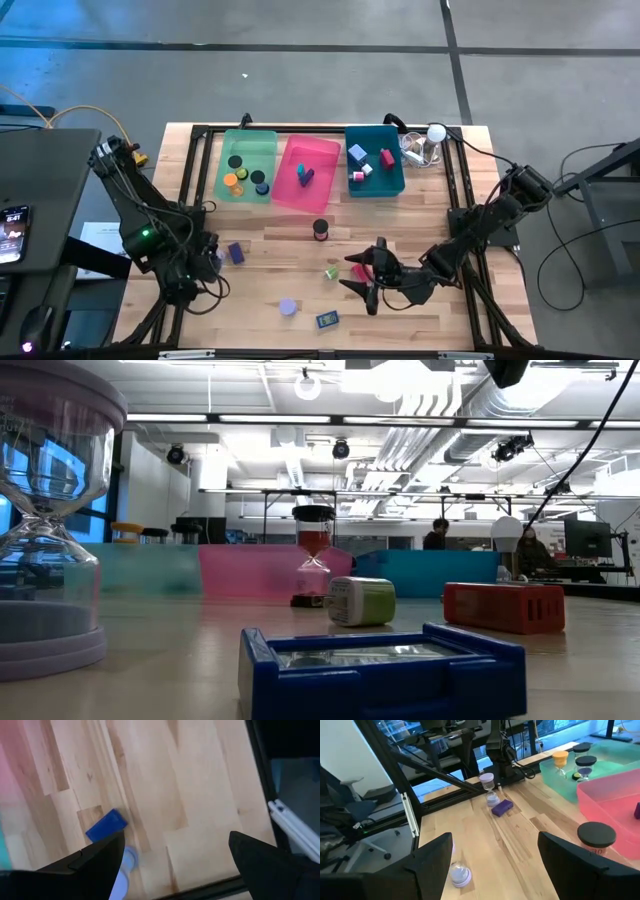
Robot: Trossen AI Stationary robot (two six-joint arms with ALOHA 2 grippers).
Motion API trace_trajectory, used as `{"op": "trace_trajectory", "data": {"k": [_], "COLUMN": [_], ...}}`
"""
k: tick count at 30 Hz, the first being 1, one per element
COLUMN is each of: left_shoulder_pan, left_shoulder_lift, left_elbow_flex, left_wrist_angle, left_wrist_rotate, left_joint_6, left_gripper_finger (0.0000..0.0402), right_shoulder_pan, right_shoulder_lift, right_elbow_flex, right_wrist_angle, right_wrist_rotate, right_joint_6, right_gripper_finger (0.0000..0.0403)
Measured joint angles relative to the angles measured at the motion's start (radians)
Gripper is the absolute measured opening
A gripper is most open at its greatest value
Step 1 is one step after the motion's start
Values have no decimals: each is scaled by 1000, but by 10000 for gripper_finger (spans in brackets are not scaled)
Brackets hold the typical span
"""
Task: Pick & Place Office items
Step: Put the top light purple hourglass into the green bin
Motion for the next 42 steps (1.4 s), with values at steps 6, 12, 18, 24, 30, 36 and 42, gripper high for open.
{"op": "trace_trajectory", "data": {"k": [6, 12, 18, 24, 30, 36, 42], "left_shoulder_pan": [2, 2, 20, 17, 28, 85, 127], "left_shoulder_lift": [0, 0, 5, 28, 67, 123, 150], "left_elbow_flex": [0, 0, 0, 0, 0, 0, 0], "left_wrist_angle": [12, 21, 20, 8, 2, -67, -150], "left_wrist_rotate": [-89, -89, -88, -59, -61, 68, 129], "left_joint_6": [96, 193, 173, 193, 32, -210, -141], "left_gripper_finger": [349, 349, 349, 349, 349, 349, 349], "right_shoulder_pan": [-4, -8, -8, -8, -7, -8, -7], "right_shoulder_lift": [0, 0, 0, 0, 0, 0, 0], "right_elbow_flex": [0, 0, 0, 0, 0, 0, 0], "right_wrist_angle": [0, 3, 3, 2, 1, 0, -6], "right_wrist_rotate": [0, 0, 0, 0, -1, -1, -1], "right_joint_6": [14, 29, 29, 30, 30, 30, 30], "right_gripper_finger": [284, 284, 284, 284, 284, 284, 284]}}
